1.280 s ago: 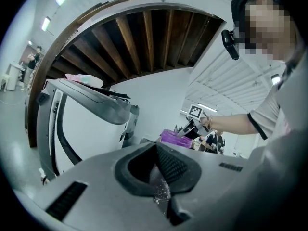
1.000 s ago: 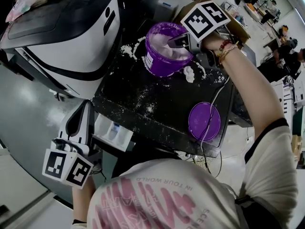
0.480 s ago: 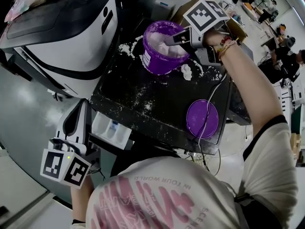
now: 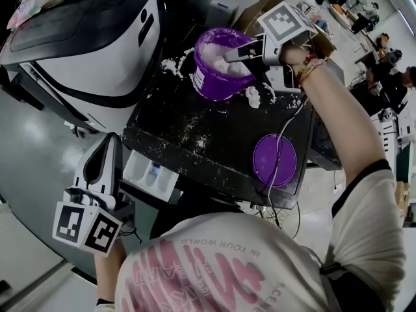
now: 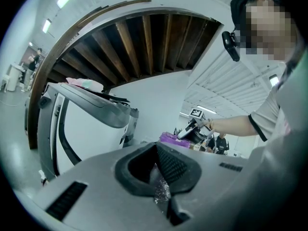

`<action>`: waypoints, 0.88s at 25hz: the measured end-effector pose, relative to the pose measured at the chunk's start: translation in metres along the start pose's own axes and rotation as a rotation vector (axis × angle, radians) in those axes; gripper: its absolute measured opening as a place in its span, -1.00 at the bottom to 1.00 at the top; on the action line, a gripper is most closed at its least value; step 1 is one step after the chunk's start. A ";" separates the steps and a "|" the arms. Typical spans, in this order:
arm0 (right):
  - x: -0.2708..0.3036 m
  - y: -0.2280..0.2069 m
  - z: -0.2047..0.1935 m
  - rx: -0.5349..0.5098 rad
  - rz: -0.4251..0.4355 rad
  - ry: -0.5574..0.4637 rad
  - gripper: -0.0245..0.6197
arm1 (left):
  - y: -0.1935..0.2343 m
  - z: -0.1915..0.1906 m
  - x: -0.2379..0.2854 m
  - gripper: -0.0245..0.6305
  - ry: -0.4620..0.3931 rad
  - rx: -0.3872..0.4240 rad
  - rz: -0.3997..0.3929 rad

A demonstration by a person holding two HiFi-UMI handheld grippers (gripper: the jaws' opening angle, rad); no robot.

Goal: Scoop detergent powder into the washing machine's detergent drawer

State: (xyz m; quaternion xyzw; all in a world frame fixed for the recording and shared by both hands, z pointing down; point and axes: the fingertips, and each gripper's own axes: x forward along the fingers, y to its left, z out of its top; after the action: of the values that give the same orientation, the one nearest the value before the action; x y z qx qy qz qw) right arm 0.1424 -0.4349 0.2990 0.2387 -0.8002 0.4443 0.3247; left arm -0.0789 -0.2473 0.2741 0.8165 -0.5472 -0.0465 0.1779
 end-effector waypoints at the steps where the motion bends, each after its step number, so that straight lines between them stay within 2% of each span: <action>1: -0.002 0.000 -0.001 0.033 0.011 -0.025 -0.91 | -0.001 0.000 0.000 -0.92 -0.002 0.001 -0.001; 8: -0.014 -0.003 -0.009 0.253 0.061 -0.228 -0.91 | -0.010 0.002 0.000 -0.92 -0.008 0.005 -0.024; 14: -0.023 -0.008 -0.015 0.402 0.077 -0.375 -0.91 | -0.017 0.001 -0.002 -0.92 -0.011 0.009 -0.039; 22: -0.033 -0.011 -0.017 0.527 0.158 -0.525 -0.91 | -0.022 0.003 -0.008 -0.92 -0.012 0.020 -0.050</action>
State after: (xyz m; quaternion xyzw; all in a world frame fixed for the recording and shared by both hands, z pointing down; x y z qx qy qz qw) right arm 0.1777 -0.4225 0.2879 0.3572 -0.7305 0.5821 0.0007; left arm -0.0634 -0.2334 0.2624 0.8314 -0.5282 -0.0501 0.1653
